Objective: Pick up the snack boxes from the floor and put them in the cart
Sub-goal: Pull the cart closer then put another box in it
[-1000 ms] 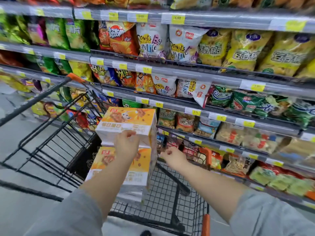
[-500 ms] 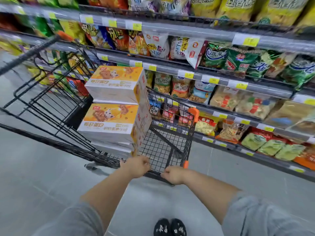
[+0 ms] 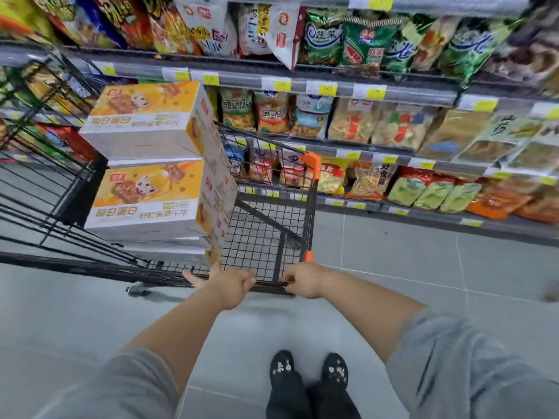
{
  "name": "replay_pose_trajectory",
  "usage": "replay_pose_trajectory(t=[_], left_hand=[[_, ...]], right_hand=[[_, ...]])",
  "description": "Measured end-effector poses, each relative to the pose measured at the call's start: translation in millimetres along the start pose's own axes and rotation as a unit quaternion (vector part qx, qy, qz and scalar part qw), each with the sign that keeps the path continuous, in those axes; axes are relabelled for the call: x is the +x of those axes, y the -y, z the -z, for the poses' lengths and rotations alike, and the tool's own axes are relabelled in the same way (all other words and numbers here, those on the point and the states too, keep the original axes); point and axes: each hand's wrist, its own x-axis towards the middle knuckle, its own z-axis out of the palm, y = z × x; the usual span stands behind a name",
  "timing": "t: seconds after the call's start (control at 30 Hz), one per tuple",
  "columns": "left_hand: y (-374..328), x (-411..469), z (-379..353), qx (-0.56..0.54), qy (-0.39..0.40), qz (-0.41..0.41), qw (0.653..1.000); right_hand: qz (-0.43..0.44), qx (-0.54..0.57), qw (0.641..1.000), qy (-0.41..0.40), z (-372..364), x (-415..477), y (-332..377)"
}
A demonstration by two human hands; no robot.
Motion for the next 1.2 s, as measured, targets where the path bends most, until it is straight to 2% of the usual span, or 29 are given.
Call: replay_pose_trajectory(t=[0.07, 0.23, 0.37, 0.67, 0.77, 0.9, 1.0, 1.2], left_hand=[[0, 5, -10, -0.018, -0.021, -0.016, 0.999], [-56, -24, -7, 0.008, -0.024, -0.083, 0.996], [-89, -19, -27, -0.032, -0.028, -0.093, 0.995], [-222, -51, -51, -0.014, -0.064, -0.134, 0.989], [-269, -59, -57, -0.024, -0.042, -0.141, 0.989], [-330, -69, -70, 0.016, -0.040, -0.142, 0.989], [-372, -75, -78, 0.026, -0.049, -0.140, 0.989], [-439, -86, -87, 0.076, -0.005, -0.143, 0.987]], right_hand=[[-0.003, -0.004, 1.000, -0.007, -5, -8, -7], [-0.016, 0.021, 1.000, -0.017, -7, -35, -39], [-0.026, 0.043, 0.998, -0.030, -9, -60, -75], [-0.074, 0.079, 0.991, -0.076, -24, -125, -182], [-0.103, 0.098, 0.983, -0.113, -33, -150, -221], [-0.144, 0.132, 0.967, -0.163, -49, -178, -269], [-0.170, 0.165, 0.954, -0.186, -58, -198, -303], [-0.199, 0.185, 0.937, -0.221, -69, -230, -355]])
